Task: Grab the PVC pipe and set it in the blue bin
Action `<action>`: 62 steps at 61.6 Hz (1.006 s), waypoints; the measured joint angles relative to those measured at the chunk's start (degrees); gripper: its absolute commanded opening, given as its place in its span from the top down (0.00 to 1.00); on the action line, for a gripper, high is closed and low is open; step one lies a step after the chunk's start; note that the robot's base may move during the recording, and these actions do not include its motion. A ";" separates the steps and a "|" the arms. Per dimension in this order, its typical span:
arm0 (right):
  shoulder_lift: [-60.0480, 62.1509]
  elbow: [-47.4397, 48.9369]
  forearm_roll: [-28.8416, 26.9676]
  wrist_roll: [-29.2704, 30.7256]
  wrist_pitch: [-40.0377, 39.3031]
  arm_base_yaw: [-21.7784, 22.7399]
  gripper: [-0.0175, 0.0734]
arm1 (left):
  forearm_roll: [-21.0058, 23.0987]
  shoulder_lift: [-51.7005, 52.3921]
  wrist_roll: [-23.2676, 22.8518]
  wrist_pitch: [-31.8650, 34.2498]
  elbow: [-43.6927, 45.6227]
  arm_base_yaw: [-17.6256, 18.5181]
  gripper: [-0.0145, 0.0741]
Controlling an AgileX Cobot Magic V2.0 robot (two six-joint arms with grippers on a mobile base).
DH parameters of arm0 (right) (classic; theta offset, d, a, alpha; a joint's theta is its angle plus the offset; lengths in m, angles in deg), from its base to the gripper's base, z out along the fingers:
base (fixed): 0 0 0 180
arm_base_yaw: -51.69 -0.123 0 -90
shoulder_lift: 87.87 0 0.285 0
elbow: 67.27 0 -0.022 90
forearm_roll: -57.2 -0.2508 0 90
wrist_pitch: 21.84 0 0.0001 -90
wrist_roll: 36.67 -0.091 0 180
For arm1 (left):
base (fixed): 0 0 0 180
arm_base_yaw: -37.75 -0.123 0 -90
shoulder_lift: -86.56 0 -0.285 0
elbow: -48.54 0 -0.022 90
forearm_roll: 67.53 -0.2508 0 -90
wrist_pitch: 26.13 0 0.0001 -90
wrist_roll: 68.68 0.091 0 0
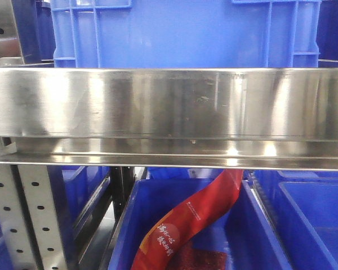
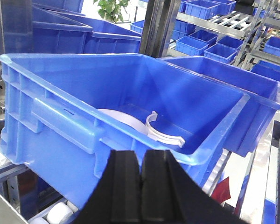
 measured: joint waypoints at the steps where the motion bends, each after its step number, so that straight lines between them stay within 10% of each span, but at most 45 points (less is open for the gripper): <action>1: 0.00 0.00 0.00 0.00 0.00 0.00 0.99 | 0.00 0.00 0.00 0.00 0.00 0.00 0.96; 27: 0.13 0.00 0.18 0.00 -0.53 0.00 0.99 | 0.00 0.00 0.00 0.00 0.00 0.00 0.96; 43: 0.28 0.00 12.29 0.00 -6.54 0.00 0.99 | 0.00 0.00 0.00 0.00 0.00 0.00 0.96; 62: 1.16 0.00 14.22 -6.52 -10.52 0.00 0.99 | 0.00 0.00 0.00 0.00 0.00 0.00 0.96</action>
